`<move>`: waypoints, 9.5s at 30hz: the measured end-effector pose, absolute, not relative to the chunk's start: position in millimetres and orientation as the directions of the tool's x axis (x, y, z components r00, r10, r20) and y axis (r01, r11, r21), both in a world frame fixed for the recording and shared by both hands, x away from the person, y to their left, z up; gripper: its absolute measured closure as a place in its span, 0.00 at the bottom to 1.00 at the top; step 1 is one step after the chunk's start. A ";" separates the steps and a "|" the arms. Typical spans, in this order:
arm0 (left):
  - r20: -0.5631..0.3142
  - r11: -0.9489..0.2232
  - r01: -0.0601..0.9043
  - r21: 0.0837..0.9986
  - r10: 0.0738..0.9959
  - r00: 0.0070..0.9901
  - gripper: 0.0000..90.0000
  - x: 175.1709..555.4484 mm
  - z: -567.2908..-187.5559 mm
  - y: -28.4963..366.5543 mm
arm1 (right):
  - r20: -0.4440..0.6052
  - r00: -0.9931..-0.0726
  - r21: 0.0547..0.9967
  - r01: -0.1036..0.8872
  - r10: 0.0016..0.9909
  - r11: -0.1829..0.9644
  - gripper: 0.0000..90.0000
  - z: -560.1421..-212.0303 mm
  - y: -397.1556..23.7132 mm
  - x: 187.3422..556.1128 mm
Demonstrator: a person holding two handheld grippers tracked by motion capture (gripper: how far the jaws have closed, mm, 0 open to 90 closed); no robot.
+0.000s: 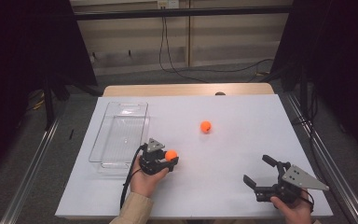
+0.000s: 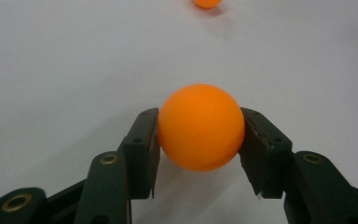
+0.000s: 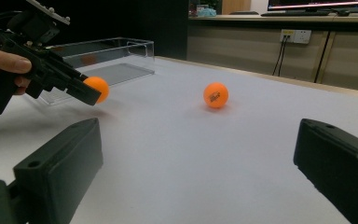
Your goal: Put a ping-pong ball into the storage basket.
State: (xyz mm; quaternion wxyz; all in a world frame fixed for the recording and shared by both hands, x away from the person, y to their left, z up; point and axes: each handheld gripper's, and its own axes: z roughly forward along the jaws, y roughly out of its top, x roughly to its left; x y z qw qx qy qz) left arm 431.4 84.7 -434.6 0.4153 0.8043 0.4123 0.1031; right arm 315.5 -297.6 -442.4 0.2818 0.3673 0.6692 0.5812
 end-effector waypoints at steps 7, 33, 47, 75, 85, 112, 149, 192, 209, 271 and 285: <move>-0.179 -0.314 0.570 0.760 0.741 0.647 0.57 430.2 -425.7 85.2 | 0.053 -0.574 0.985 0.163 0.817 0.051 0.01 -442.5 -297.6 315.7; -0.205 -0.306 0.585 0.751 0.735 0.647 0.57 430.8 -406.2 98.8 | 0.055 -0.574 0.985 0.163 0.817 0.048 0.01 -442.4 -297.6 315.7; -0.223 -0.301 0.599 0.742 0.732 0.644 0.57 429.8 -399.6 106.8 | 0.053 -0.577 0.984 0.168 0.815 0.055 0.01 -443.2 -297.8 316.0; -0.214 -0.319 0.606 0.729 0.735 0.643 0.57 434.1 -380.1 116.0 | 0.057 -0.573 0.985 0.168 0.818 0.049 0.01 -443.1 -298.1 315.5; -0.218 -0.311 0.614 0.726 0.742 0.634 0.57 435.9 -375.8 119.9 | 0.058 -0.573 0.985 0.164 0.818 0.045 0.01 -442.9 -298.4 315.6; -0.197 -0.337 0.615 0.712 0.745 0.637 0.57 441.2 -361.2 128.6 | 0.067 -0.570 0.985 0.167 0.819 0.036 0.01 -443.1 -297.2 315.7; -0.192 -0.337 0.619 0.709 0.753 0.629 0.57 445.2 -347.8 137.8 | 0.059 -0.579 0.985 0.166 0.813 0.046 0.01 -442.8 -298.1 316.0; -0.173 -0.334 0.619 0.711 0.770 0.614 0.57 451.7 -339.4 153.7 | 0.060 -0.576 0.986 0.162 0.815 0.041 0.01 -442.3 -297.8 315.5; -0.142 -0.365 0.619 0.696 0.774 0.617 0.57 453.2 -336.6 162.0 | 0.063 -0.578 0.986 0.164 0.814 0.040 0.01 -442.0 -297.6 315.4; -0.130 -0.304 0.642 0.703 0.833 0.537 0.57 462.9 -350.8 183.8 | 0.057 -0.584 0.986 0.161 0.810 0.047 0.01 -441.6 -297.8 315.3; -0.134 -0.294 0.644 0.707 0.838 0.529 0.57 465.8 -354.3 185.3 | 0.058 -0.584 0.986 0.161 0.809 0.046 0.01 -441.5 -297.8 315.2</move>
